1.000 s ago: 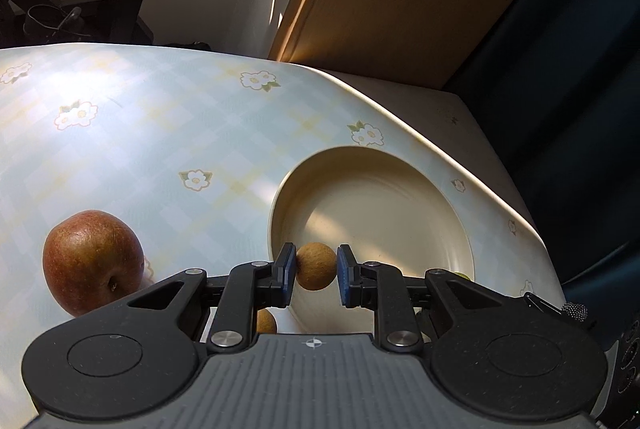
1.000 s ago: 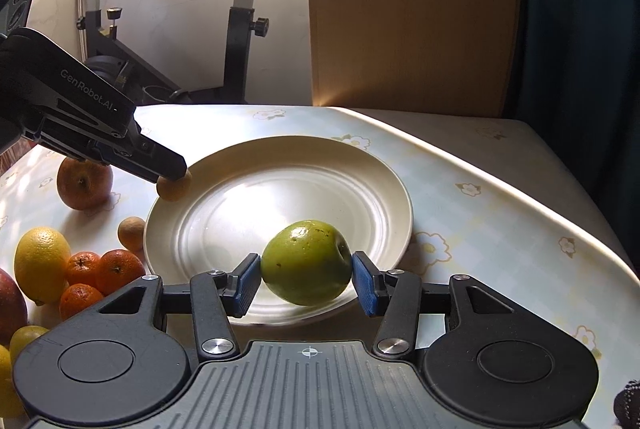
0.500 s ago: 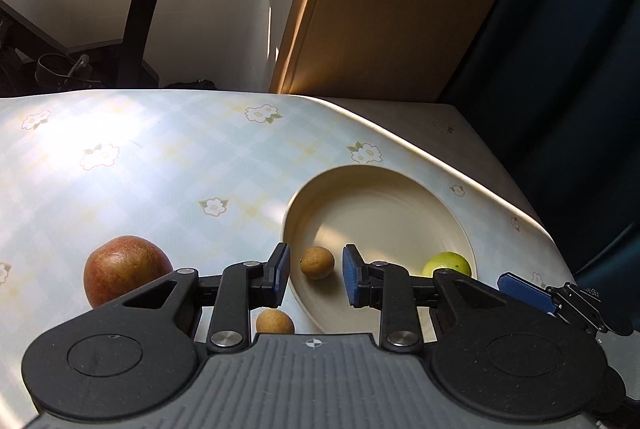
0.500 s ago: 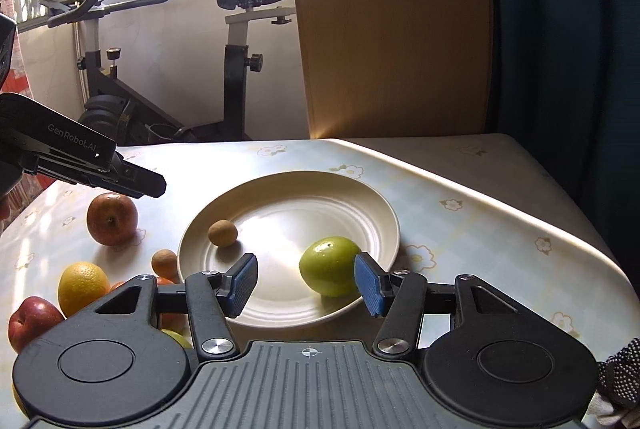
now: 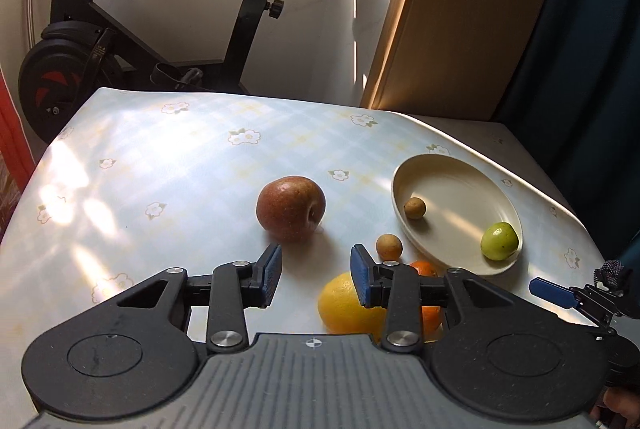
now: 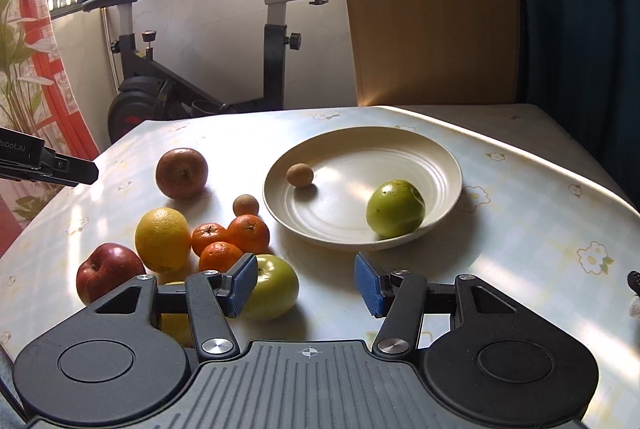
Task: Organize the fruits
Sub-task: 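Release the green apple onto the plate with the right gripper while the left drops the brown fruit there, then move the left gripper to the yellow lemon and grasp it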
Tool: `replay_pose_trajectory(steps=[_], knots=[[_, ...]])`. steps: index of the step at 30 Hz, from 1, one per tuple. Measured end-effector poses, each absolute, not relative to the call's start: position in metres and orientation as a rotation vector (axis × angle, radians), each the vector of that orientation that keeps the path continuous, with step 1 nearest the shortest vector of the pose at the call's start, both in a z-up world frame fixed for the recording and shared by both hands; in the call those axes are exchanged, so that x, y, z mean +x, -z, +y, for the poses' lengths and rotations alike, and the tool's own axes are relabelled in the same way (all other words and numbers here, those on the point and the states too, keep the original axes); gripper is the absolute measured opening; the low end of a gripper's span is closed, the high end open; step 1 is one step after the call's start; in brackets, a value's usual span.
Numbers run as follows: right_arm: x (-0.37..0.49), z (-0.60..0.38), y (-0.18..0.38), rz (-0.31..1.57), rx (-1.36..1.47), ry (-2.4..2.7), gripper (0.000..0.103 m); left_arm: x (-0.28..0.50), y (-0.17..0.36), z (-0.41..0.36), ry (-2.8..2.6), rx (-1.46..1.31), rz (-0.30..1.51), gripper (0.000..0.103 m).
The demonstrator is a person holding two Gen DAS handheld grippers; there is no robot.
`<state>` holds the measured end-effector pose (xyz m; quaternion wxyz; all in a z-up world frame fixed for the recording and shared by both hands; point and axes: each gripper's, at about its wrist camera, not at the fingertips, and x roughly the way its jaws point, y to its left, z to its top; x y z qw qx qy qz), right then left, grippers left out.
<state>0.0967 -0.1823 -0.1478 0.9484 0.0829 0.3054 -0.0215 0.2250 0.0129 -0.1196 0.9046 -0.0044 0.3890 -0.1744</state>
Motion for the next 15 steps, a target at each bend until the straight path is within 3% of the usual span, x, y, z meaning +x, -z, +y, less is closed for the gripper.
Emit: replay_pose_trajectory(steps=[15], knots=[[0.067,-0.133,0.159,0.720,0.093,-0.069,0.050,0.160,0.149,0.042,0.328,-0.018,0.848,0.040]])
